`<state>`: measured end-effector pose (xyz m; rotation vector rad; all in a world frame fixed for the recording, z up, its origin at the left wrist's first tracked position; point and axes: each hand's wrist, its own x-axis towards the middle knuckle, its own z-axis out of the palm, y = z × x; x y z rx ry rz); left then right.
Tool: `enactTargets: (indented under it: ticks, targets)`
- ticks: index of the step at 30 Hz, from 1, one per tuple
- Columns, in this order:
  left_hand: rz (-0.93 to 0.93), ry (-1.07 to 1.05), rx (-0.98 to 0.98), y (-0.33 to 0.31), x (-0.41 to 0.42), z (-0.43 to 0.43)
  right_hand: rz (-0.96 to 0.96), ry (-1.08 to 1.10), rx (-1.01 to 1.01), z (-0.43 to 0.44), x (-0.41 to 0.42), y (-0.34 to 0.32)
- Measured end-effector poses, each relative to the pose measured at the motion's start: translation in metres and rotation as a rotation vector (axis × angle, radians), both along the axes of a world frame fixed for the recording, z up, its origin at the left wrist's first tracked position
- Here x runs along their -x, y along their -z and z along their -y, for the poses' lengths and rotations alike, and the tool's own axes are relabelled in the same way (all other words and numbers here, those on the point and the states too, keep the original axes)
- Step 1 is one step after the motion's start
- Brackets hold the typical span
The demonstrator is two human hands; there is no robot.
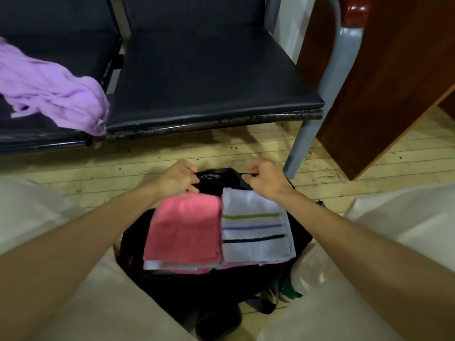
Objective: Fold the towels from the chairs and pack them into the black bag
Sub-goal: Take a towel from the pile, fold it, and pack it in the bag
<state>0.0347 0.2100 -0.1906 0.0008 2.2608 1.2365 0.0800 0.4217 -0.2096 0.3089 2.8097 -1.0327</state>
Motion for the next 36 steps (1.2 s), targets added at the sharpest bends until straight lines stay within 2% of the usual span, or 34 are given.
enactTargets:
  ticks: [5, 11, 15, 19, 22, 24, 28, 31, 33, 36]
  targets:
    - [-0.124, 0.025, -0.024, -0.036, 0.023, 0.025, -0.127, -0.168, 0.15, 0.044, 0.031, -0.033]
    - [-0.359, 0.033, 0.006, -0.078, 0.068, 0.093, -0.266, -0.217, 0.227, 0.11, 0.088, -0.077]
    - [-0.416, -0.023, 0.105, -0.087, 0.082, 0.149, -0.26, -0.25, 0.243, 0.152, 0.128, -0.096]
    - [-0.491, 0.09, 0.339, -0.085, 0.08, 0.198, -0.303, -0.328, 0.272, 0.205, 0.166, -0.101]
    - [-0.479, -0.04, 0.256, -0.089, 0.081, 0.224, -0.293, -0.394, 0.271, 0.245, 0.185, -0.094]
    - [-0.498, -0.141, 0.271, -0.091, 0.085, 0.234, -0.261, -0.454, 0.237, 0.269, 0.195, -0.086]
    - [-0.481, -0.227, 0.363, -0.088, 0.088, 0.239, -0.221, -0.557, -0.019, 0.297, 0.21, -0.072]
    - [-0.38, -0.364, 0.276, -0.089, 0.091, 0.246, -0.294, -0.537, -0.125, 0.304, 0.211, -0.07]
    - [-0.358, -0.423, 0.219, -0.09, 0.093, 0.249, -0.38, -0.516, -0.161, 0.307, 0.211, -0.074]
    - [-0.384, -0.487, 0.166, -0.093, 0.092, 0.246, -0.361, -0.482, -0.088, 0.307, 0.211, -0.076]
